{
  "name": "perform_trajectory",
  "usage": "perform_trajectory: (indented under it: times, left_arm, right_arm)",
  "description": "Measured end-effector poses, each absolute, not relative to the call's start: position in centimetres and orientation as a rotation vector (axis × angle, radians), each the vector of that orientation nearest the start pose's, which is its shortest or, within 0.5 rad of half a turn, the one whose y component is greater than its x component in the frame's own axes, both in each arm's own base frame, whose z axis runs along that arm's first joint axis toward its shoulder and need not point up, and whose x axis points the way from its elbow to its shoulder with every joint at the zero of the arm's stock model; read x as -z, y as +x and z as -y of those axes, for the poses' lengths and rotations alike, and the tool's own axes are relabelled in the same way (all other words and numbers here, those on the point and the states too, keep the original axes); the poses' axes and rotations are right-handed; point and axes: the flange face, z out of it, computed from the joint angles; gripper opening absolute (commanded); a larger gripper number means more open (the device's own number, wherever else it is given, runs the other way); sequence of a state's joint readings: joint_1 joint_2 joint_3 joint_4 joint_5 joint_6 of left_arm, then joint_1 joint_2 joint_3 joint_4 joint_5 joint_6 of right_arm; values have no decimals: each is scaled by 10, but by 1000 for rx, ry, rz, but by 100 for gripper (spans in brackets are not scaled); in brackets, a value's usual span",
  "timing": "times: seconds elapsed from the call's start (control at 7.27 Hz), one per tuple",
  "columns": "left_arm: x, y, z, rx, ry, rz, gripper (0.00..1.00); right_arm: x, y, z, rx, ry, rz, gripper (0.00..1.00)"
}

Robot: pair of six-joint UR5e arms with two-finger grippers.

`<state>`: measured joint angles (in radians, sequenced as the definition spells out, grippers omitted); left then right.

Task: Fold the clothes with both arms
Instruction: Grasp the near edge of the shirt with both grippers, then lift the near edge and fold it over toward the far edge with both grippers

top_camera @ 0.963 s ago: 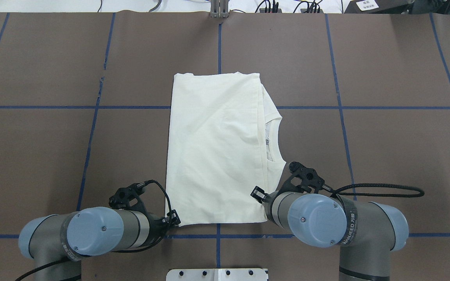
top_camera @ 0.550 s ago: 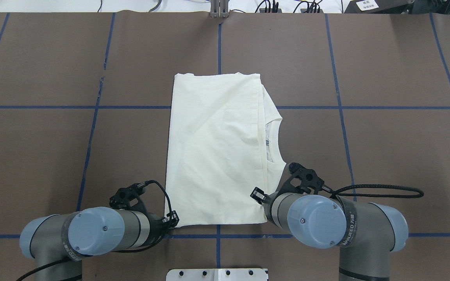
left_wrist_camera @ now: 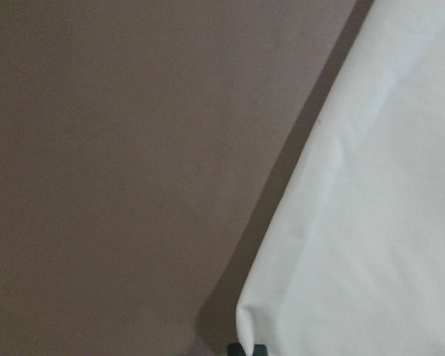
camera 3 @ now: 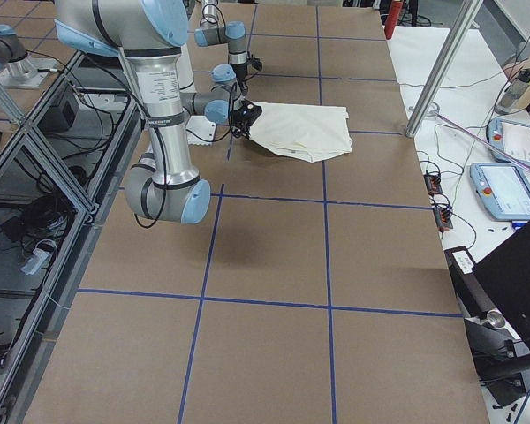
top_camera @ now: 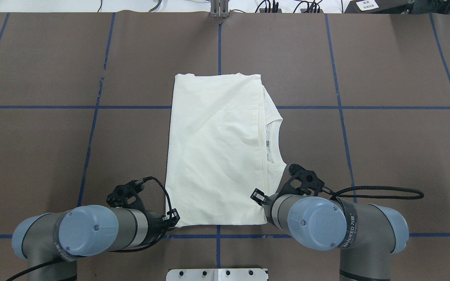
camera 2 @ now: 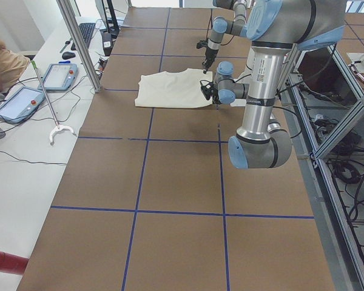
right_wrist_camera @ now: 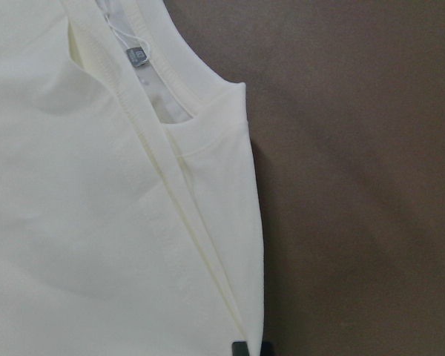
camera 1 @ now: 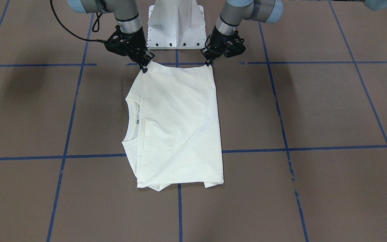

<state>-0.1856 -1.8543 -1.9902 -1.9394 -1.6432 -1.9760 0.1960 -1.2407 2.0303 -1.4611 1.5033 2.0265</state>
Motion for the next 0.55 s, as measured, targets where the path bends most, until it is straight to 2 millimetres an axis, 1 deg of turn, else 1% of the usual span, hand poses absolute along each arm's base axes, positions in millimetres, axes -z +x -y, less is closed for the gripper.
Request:
perform_trajectory:
  times: [0.14,0.28,0.41,0.55]
  left_arm:
    - [-250,502,208,509,-215,-1078,0]
    - [-223,483,183,518,-259,-1083,0]
    - [-201,464,165,528,-292,-1096,0]
    - [-185,446,162,537,-299,-1109,0]
  right_arm:
    - [-263,-504,228,-631,-79,938,0]
    - [-255,-481,201,-636,-119,970,0]
    - [-242,-451,176,-647,-147,998,0]
    - [-230,-427,168,-666,-138,1001,0]
